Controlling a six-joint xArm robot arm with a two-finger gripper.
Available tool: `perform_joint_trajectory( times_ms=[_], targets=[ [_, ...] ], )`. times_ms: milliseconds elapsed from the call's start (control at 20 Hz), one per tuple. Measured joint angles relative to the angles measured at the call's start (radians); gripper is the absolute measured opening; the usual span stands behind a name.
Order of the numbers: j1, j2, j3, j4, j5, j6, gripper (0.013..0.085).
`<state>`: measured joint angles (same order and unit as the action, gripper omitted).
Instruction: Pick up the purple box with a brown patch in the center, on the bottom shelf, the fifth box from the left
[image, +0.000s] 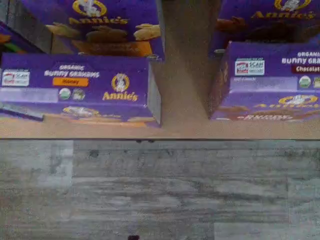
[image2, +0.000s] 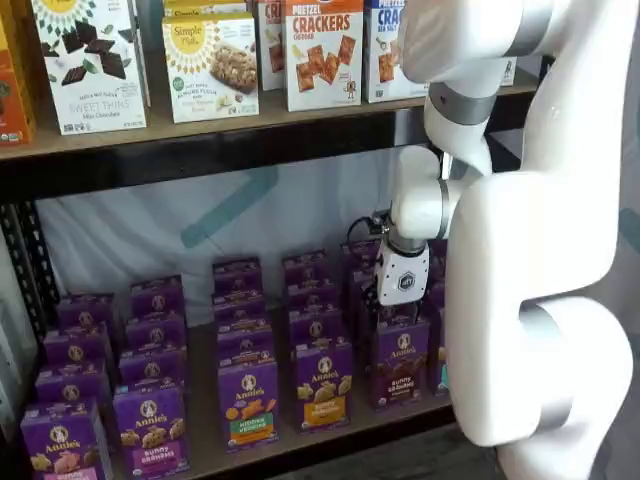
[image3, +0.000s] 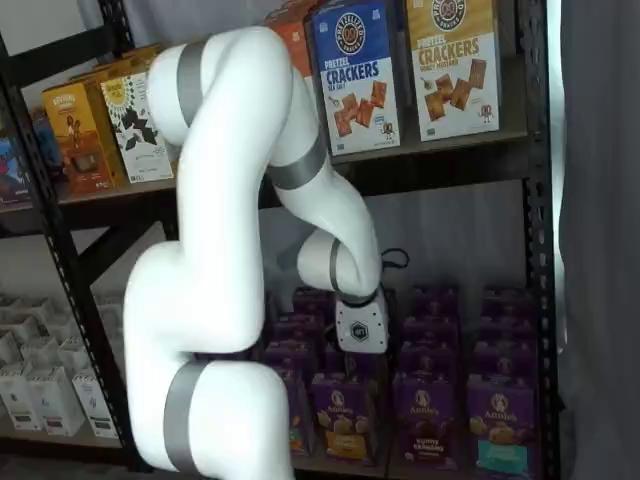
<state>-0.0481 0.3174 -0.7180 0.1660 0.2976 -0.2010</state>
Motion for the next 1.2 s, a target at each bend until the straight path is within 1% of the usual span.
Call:
perform_joint_trajectory(
  times_ms=[250,500,550,750,900,1000,1200],
  targets=[
    [-0.025,0.072,-0.059,0.014,-0.011,-0.039,0.0850],
    [-0.044,0.136,-0.118,-0.007,-0.007,-0.038,0.0850],
    [-0.047,0.150,-0.134,-0.014,-0.003,-0.035,0.0850],
    [-0.058,0.197,-0.191,-0.099,0.003,0.037,0.0850],
    [-0.066,0.236,-0.243,-0.127,0.012,0.055,0.0850],
    [-0.074,0.267,-0.288,-0.123,0.023,0.045,0.0850],
    [-0.088,0.325,-0.366,-0.086,0.050,-0.004,0.0850]
  ],
)
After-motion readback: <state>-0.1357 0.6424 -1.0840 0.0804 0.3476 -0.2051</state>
